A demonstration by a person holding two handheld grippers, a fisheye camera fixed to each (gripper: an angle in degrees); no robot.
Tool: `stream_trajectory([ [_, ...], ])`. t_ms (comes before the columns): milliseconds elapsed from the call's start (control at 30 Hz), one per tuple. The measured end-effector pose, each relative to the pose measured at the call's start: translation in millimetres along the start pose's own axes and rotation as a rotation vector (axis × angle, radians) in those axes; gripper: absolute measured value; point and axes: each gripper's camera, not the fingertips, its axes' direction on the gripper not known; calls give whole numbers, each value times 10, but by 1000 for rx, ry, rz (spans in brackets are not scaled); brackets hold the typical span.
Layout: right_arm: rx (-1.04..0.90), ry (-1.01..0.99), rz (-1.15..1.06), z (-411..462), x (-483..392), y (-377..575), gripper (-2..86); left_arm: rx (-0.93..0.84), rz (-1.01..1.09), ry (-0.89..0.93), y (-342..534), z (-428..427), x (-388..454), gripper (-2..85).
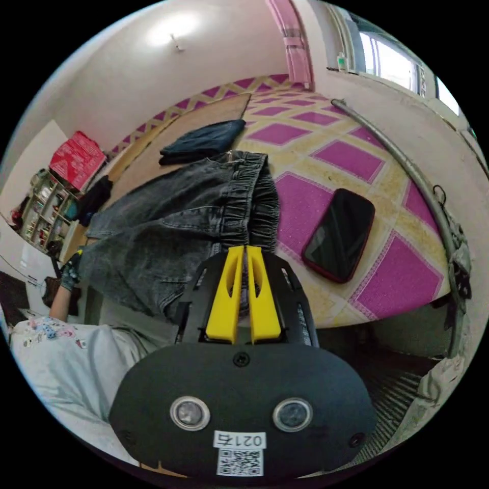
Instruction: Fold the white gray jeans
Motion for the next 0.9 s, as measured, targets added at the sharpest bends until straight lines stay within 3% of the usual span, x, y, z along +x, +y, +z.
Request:
stream_trajectory([
  [100,22,-18,104,-61,128,404,75,164,-99,58,172,-458,64,-4],
  [300,88,-263,370,232,502,975,95,150,-453,-19,764,-879,-67,90],
  [433,147,-432,481,329,668,1057,105,141,-530,-23,977,-992,-114,99],
  [700,138,-662,544,523,845,1169,101,168,-720,107,1162,-1006,-442,105],
  [900,129,-662,520,577,762,1182,95,179,-745,175,1027,-868,-622,105],
])
